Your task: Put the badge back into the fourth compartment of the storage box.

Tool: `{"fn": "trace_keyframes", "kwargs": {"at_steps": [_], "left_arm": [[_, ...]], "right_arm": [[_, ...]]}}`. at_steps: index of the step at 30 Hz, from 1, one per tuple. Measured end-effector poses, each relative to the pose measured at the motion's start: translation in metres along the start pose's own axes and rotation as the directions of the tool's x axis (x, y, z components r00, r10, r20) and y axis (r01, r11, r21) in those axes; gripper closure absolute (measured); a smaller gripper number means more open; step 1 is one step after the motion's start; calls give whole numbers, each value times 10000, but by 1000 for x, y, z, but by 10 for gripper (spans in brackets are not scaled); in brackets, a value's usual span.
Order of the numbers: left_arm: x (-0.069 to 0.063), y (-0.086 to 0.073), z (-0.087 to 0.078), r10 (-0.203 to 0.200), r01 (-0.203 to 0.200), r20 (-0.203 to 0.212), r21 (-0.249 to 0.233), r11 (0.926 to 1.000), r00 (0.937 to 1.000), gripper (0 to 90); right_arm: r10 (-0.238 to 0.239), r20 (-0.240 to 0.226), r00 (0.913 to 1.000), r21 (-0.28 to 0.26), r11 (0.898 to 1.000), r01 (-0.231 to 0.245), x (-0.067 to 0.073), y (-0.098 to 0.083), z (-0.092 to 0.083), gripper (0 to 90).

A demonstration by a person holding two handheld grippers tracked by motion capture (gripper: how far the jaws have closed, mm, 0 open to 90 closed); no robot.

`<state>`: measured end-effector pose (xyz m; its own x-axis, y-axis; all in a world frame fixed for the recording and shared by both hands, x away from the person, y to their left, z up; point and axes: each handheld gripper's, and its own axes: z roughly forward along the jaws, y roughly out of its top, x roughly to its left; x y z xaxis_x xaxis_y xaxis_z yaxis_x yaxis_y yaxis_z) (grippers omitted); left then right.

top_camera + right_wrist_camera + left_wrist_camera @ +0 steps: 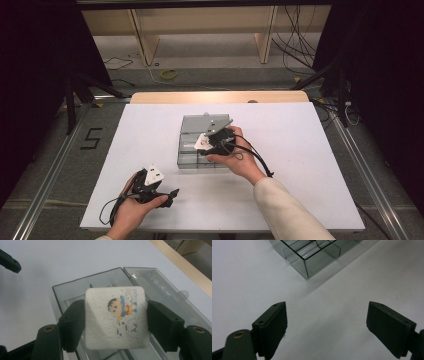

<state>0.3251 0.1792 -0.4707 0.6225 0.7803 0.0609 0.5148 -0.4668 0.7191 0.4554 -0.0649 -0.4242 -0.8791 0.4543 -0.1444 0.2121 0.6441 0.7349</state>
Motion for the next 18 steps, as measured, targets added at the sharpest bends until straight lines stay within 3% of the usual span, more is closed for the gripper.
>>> {"fn": "trace_keyframes", "kwargs": {"at_steps": [18], "left_arm": [[0,0,0,10,-10,33,-17,10000,10000,165]], "right_arm": [[-86,7,10000,419,9991,85,13,15,32,338]]}}
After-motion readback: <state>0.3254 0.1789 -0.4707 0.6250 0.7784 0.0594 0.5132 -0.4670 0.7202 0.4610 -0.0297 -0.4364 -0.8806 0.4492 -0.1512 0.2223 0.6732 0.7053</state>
